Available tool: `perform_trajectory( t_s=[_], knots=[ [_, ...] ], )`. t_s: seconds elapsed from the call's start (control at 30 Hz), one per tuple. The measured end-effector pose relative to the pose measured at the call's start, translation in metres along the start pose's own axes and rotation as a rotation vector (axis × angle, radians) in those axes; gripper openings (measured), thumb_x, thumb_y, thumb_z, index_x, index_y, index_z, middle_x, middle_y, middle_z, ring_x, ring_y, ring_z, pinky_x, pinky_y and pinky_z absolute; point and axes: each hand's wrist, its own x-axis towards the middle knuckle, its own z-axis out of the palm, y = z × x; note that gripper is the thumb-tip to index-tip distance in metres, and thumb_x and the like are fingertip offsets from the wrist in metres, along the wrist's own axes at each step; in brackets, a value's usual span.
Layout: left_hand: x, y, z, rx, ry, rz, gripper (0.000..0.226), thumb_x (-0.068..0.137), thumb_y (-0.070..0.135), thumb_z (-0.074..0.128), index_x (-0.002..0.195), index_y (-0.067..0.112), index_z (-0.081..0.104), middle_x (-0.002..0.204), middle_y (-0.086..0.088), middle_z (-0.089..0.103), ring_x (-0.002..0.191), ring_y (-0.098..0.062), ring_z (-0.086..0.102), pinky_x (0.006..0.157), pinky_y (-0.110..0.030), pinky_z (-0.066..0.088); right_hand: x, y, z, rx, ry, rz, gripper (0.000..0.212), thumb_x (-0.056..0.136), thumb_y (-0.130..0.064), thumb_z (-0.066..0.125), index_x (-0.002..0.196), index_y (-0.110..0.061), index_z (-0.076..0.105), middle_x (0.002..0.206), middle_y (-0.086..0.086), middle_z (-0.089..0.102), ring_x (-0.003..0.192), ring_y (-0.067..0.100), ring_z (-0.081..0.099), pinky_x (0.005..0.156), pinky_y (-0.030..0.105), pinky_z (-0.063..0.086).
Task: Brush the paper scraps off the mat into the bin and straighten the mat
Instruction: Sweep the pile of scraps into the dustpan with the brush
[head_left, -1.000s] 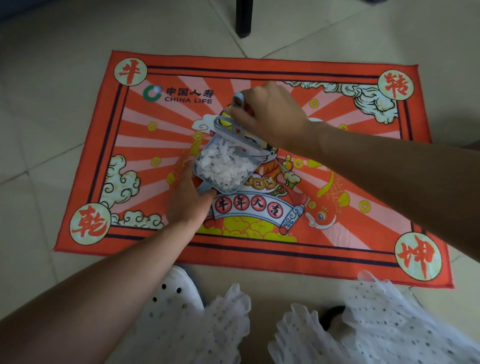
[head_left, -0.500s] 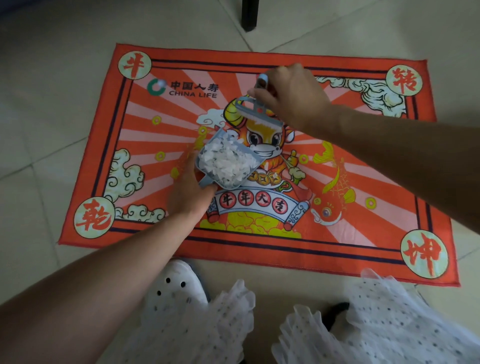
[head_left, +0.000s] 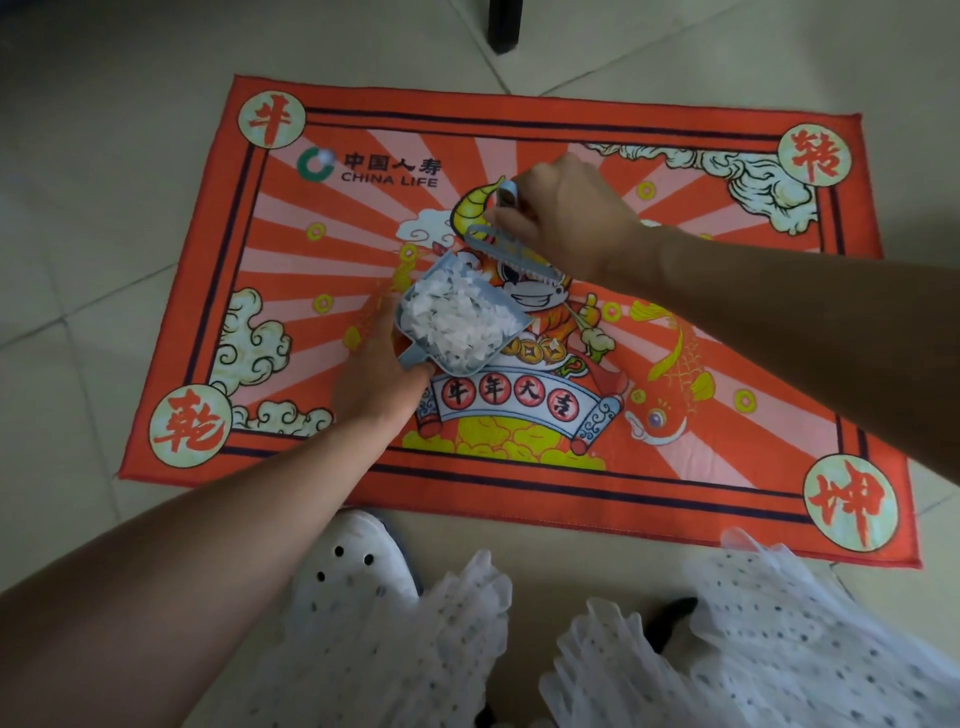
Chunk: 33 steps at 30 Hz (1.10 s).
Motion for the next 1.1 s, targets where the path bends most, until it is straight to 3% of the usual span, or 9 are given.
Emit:
perform_trajectory(
  t_s=[0.07,0.17,0.43,0.63,0.83,0.93,1.0,1.1],
  knots=[
    [0.000,0.000,-0.001,0.002,-0.008,0.002,0.088,0.087,0.025,0.068,0.153,0.044,0.013,0.149,0.007,0.048,0.121,-0.027,0.058,0.088,-0.039,0.052,-0.002,-0.003,0.003,0.010,-0.001,-0.008,0.039,0.098,-0.039,0.048,0.077,-0.007,0.053,0.069,0.016,0.054,0.061,0.032,0.050,0.056,0.035,0.038],
    [0.000,0.001,-0.002,0.007,-0.012,-0.006,0.089,0.087,0.025,0.068,0.153,0.045,0.012,0.149,0.007,0.048,0.119,-0.028,0.059,0.089,-0.041,0.053,-0.008,-0.007,0.004,0.033,0.002,-0.016,0.038,0.098,-0.038,0.048,0.073,-0.010,0.046,0.063,0.009,0.044,0.059,0.029,0.044,0.056,0.033,0.031],
    [-0.004,0.002,0.003,-0.026,0.018,-0.005,0.085,0.087,0.022,0.069,0.152,0.044,0.019,0.142,0.005,0.054,0.112,-0.027,0.062,0.075,-0.030,0.042,-0.019,-0.016,0.007,0.048,0.004,-0.005,0.043,0.098,-0.038,0.049,0.067,-0.009,0.047,0.052,0.003,0.039,0.052,0.027,0.042,0.054,0.031,0.028],
    [-0.008,0.003,0.003,-0.037,0.017,0.006,0.078,0.087,0.021,0.069,0.149,0.043,0.026,0.140,0.006,0.055,0.096,-0.022,0.060,0.073,-0.030,0.041,-0.021,-0.020,0.005,0.045,0.004,-0.038,0.039,0.098,-0.040,0.049,0.074,-0.009,0.051,0.064,0.008,0.047,0.059,0.030,0.048,0.056,0.031,0.032],
    [-0.012,0.000,0.005,-0.079,0.005,0.027,0.074,0.085,0.022,0.070,0.143,0.045,0.031,0.141,0.009,0.053,0.110,-0.026,0.062,0.079,-0.036,0.049,-0.020,-0.014,-0.005,0.037,0.056,-0.053,0.043,0.098,-0.041,0.047,0.080,-0.003,0.059,0.066,0.013,0.055,0.061,0.032,0.051,0.054,0.033,0.034],
    [-0.012,-0.001,0.004,-0.084,0.000,0.038,0.077,0.083,0.019,0.070,0.144,0.044,0.030,0.140,0.009,0.053,0.093,-0.022,0.064,0.079,-0.040,0.053,-0.021,-0.011,-0.009,0.015,0.072,-0.047,0.043,0.097,-0.043,0.046,0.078,-0.005,0.056,0.068,0.013,0.052,0.063,0.033,0.049,0.057,0.037,0.040],
    [-0.013,-0.002,0.003,-0.075,0.003,0.032,0.077,0.084,0.017,0.069,0.144,0.045,0.030,0.134,0.011,0.056,0.071,-0.009,0.056,0.072,-0.037,0.052,-0.024,-0.010,-0.014,0.014,0.082,-0.024,0.041,0.097,-0.042,0.047,0.072,-0.009,0.048,0.062,0.009,0.043,0.059,0.031,0.043,0.056,0.035,0.033],
    [-0.014,-0.005,0.002,-0.039,0.007,0.024,0.075,0.085,0.018,0.069,0.145,0.044,0.031,0.121,0.013,0.056,0.064,-0.004,0.049,0.066,-0.034,0.048,-0.029,-0.008,-0.022,0.017,0.085,0.016,0.044,0.098,-0.038,0.048,0.065,-0.011,0.040,0.053,0.002,0.033,0.050,0.024,0.034,0.054,0.031,0.025]
  ],
)
